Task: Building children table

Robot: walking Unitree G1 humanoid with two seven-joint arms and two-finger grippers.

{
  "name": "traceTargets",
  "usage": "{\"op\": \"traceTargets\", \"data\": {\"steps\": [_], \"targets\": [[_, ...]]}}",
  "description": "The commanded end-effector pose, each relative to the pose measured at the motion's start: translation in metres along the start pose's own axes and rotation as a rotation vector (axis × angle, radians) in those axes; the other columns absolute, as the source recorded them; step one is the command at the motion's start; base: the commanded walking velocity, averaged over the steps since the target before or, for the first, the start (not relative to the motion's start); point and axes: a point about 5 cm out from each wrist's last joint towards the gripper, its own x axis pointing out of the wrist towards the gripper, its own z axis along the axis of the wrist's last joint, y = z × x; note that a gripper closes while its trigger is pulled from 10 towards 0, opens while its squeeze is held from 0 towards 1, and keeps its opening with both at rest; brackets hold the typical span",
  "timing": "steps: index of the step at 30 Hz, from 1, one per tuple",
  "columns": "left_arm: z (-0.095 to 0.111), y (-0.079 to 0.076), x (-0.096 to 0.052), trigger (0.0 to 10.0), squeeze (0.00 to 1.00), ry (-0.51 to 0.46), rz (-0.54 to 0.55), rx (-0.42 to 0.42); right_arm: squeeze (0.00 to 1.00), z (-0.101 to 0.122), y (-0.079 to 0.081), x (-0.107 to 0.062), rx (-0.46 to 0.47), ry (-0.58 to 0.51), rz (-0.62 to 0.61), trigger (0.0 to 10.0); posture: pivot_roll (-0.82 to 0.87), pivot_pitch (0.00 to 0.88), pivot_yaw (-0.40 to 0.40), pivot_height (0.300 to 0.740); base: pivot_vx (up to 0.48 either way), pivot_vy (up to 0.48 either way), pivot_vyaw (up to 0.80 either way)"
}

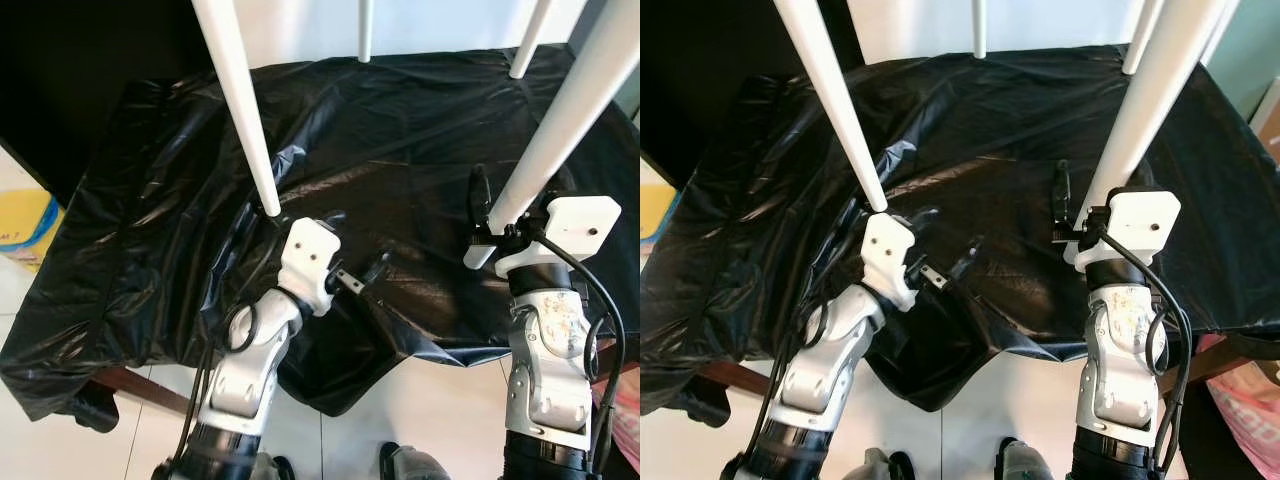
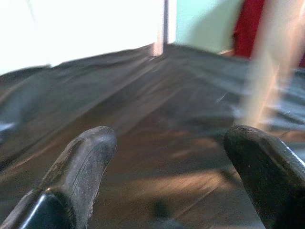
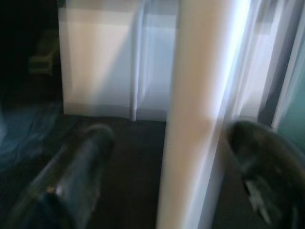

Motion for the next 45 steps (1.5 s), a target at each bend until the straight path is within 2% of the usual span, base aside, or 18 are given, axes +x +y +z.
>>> {"op": "traceTargets", "data": {"steps": [1, 4, 10, 17, 22, 24, 25, 27, 28, 29, 31, 32, 33, 34, 39, 41, 43, 45], "targets": [[-0.002, 0.006, -0.008, 10.0, 0.0, 0.018, 0.019, 0.027, 0.0, -0.018, 0.016, -0.005, 0.072, 0.073, 0.081, 10.0, -0.13, 0.162, 0.033, 0.74, 0.0, 0.0, 0.0], [-0.004, 0.009, -0.014, 10.0, 0.0, 0.032, 0.042, 0.039, 0.0, -0.023, 0.014, -0.009, 0.072, 0.086, 0.095, 10.0, -0.13, 0.163, 0.029, 0.74, 0.0, 0.0, 0.0], [-0.004, 0.012, -0.02, 10.0, 0.0, 0.04, 0.074, 0.045, 0.0, -0.029, 0.004, -0.012, 0.084, 0.102, 0.009, 10.0, -0.13, 0.169, 0.038, 0.74, 0.0, 0.0, 0.0], [-0.005, 0.015, -0.026, 10.0, 0.0, 0.049, 0.096, 0.036, 0.0, -0.023, 0.007, -0.017, 0.075, 0.059, 0.036, 10.0, -0.14, 0.173, 0.051, 0.74, 0.0, 0.0, 0.0], [-0.015, 0.014, -0.032, 10.0, 0.0, 0.081, 0.139, 0.008, 0.0, -0.024, 0.03, -0.015, 0.126, 0.066, 0.239, 10.0, -0.13, 0.166, 0.037, 0.74, 0.0, 0.0, 0.0], [-0.019, 0.011, -0.034, 10.0, 0.0, 0.091, 0.133, 0.006, 0.0, -0.027, 0.039, -0.014, 0.153, 0.08, 0.364, 10.0, -0.12, 0.156, 0.027, 0.74, 0.0, 0.0, 0.0], [-0.022, 0.01, -0.035, 10.0, 0.0, 0.101, 0.132, 0.004, 0.0, -0.029, 0.042, -0.009, 0.151, 0.077, 0.448, 10.0, -0.11, 0.147, 0.014, 0.74, 0.0, 0.0, 0.0], [-0.024, 0.009, -0.034, 10.0, 0.0, 0.105, 0.133, 0.003, 0.0, -0.031, 0.04, -0.002, 0.138, 0.073, 0.477, 10.0, -0.11, 0.143, 0.008, 0.74, 0.0, 0.0, 0.0], [-0.025, 0.009, -0.033, 10.0, 0.0, 0.105, 0.135, 0.003, 0.0, -0.033, 0.037, 0.006, 0.12, 0.068, 0.486, 10.0, -0.11, 0.14, 0.003, 0.74, 0.0, 0.0, 0.0], [-0.025, 0.009, -0.033, 10.0, 0.0, 0.105, 0.135, 0.003, 0.0, -0.033, 0.037, 0.006, 0.12, 0.068, 0.486, 10.0, -0.11, 0.14, 0.003, 0.74, 0.0, 0.0, 0.0], [-0.026, 0.01, -0.032, 10.0, 0.0, 0.104, 0.144, 0.003, 0.0, -0.037, 0.026, 0.024, 0.086, 0.059, 0.475, 10.0, -0.11, 0.138, -0.006, 0.74, 0.0, 0.0, 0.0], [-0.029, 0.012, -0.031, 10.0, 0.0, 0.106, 0.153, 0.001, 0.0, -0.042, 0.012, 0.04, 0.049, 0.055, 0.446, 10.0, -0.11, 0.137, -0.007, 0.74, 0.0, 0.0, 0.0], [-0.029, 0.012, -0.031, 10.0, 0.0, 0.107, 0.156, 0.002, 0.0, -0.043, 0.006, 0.045, 0.035, 0.053, 0.433, 10.0, -0.11, 0.135, -0.007, 0.74, 0.0, 0.0, 0.0], [-0.03, 0.012, -0.029, 10.0, 0.0, 0.104, 0.156, 0.001, 0.0, -0.044, -0.01, 0.056, 0.013, 0.053, 0.402, 10.0, -0.12, 0.135, -0.003, 0.74, 0.0, 0.0, 0.0], [-0.031, 0.011, -0.027, 10.0, 0.0, 0.101, 0.143, -0.001, 0.0, -0.051, -0.043, 0.07, -0.034, 0.078, 0.314, 10.0, -0.12, 0.132, -0.001, 0.74, 0.0, 0.0, 0.0], [-0.032, 0.011, -0.025, 10.0, 0.0, 0.096, 0.151, -0.005, 0.0, -0.052, -0.039, 0.069, -0.009, 0.069, 0.287, 10.0, -0.12, 0.129, -0.005, 0.74, 0.0, 0.0, 0.0], [-0.037, 0.013, -0.023, 10.0, 0.0, 0.096, 0.195, -0.032, 0.0, -0.055, -0.003, 0.061, 0.05, 0.032, 0.305, 10.0, -0.11, 0.124, -0.012, 0.74, 0.0, 0.0, 0.0], [-0.041, 0.015, -0.023, 10.0, 0.0, 0.097, 0.234, -0.056, 0.0, -0.057, 0.009, 0.056, 0.081, 0.021, 0.269, 10.0, -0.11, 0.121, -0.015, 0.74, 0.0, 0.0, 0.0]]}}
